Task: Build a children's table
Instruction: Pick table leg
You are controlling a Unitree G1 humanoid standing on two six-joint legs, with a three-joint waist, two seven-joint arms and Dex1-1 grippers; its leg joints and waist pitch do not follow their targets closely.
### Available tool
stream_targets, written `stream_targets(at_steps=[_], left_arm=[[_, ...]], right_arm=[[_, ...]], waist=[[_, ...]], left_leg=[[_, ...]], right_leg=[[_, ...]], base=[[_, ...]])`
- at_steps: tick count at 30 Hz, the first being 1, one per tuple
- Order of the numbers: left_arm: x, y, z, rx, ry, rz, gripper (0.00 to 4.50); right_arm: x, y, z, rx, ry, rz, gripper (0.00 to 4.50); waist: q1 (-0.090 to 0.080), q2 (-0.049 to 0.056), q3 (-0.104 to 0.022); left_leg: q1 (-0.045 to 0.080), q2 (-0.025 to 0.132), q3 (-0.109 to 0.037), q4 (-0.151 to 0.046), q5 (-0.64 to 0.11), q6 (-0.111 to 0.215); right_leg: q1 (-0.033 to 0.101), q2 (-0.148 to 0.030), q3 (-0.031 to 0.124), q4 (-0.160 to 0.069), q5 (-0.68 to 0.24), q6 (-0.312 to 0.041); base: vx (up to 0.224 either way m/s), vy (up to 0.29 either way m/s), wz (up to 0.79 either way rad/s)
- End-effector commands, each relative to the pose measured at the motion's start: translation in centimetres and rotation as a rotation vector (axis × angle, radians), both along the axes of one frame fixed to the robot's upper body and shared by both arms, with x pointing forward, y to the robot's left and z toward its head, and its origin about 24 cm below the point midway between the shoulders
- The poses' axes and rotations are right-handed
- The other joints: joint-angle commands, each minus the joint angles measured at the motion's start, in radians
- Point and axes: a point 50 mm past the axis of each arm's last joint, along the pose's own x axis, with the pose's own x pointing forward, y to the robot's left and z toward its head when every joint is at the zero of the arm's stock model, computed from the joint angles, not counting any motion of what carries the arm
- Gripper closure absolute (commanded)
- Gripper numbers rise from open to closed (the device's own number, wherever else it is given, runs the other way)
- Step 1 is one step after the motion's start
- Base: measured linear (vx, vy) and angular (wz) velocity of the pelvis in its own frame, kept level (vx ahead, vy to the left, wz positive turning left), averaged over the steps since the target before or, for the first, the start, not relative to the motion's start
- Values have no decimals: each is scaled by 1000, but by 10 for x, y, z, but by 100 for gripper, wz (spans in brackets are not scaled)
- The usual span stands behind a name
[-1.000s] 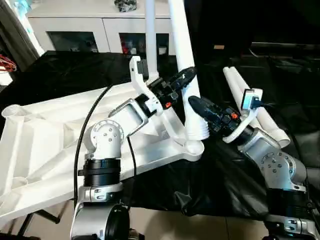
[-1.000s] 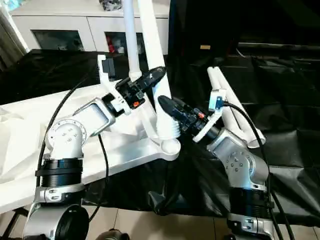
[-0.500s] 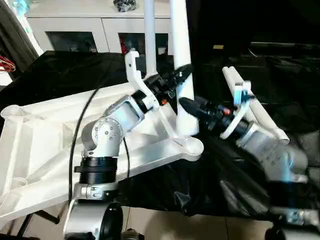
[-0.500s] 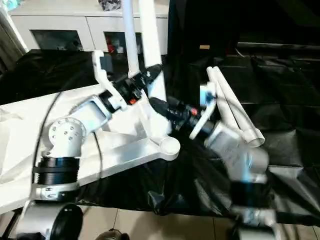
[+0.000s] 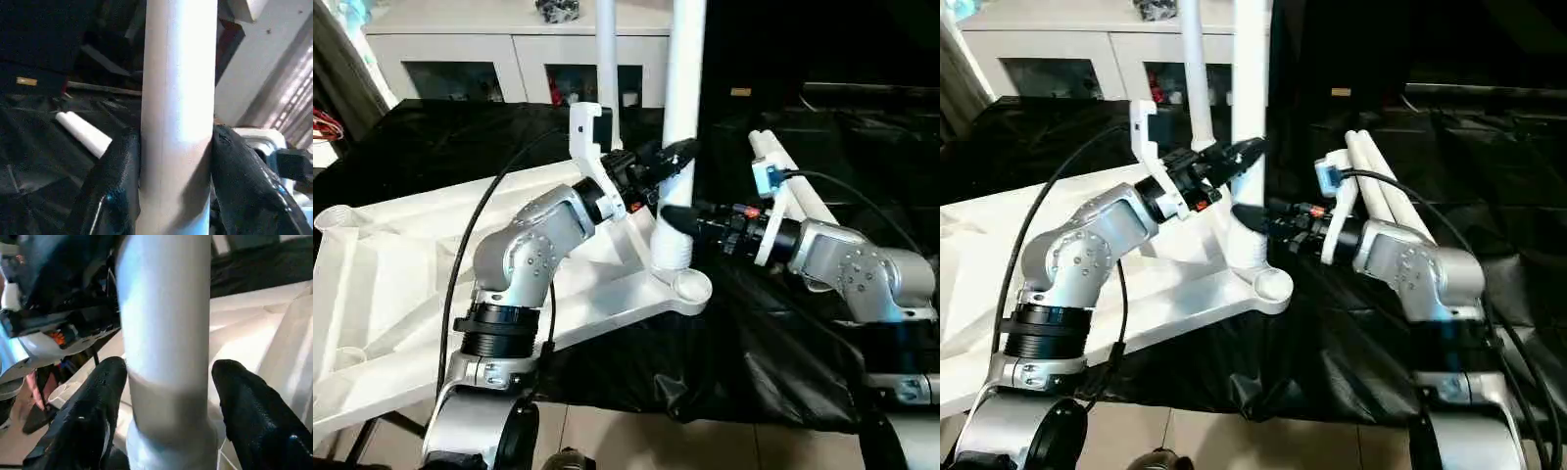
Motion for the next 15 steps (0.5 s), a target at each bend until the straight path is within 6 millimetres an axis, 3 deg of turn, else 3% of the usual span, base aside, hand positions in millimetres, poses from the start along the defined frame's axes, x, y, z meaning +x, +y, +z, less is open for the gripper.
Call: stream_targets(at_steps=[1,11,12,15], left_arm=[[-2,0,1,11,-25,-7,261],[-4,-1,-1,13,-40,-21,262],[-4,0,-1,16,-40,-23,262],[-4,0,-1,21,-39,-32,262]], right_arm=[[2,2,5,-13,0,31,137],[7,5,3,-36,21,65,137],[7,5,3,-40,22,69,168],[7,4,3,-46,21,72,179]], waist=[[2,-23,-82],[3,-29,-83],[3,-30,-83],[3,-29,-84]], left_leg=[[17,30,-7,-54,-54,49],[17,31,-6,-53,-42,56],[17,32,-6,-52,-41,55],[18,32,-6,-52,-35,55]], right_leg=[[64,-57,47,-65,-54,-206],[63,-58,47,-62,-52,-212],[63,-58,48,-62,-54,-210],[62,-58,48,-60,-43,-211]], base=[[0,0,0],[0,0,0],[0,0,0],[0,0,0]])
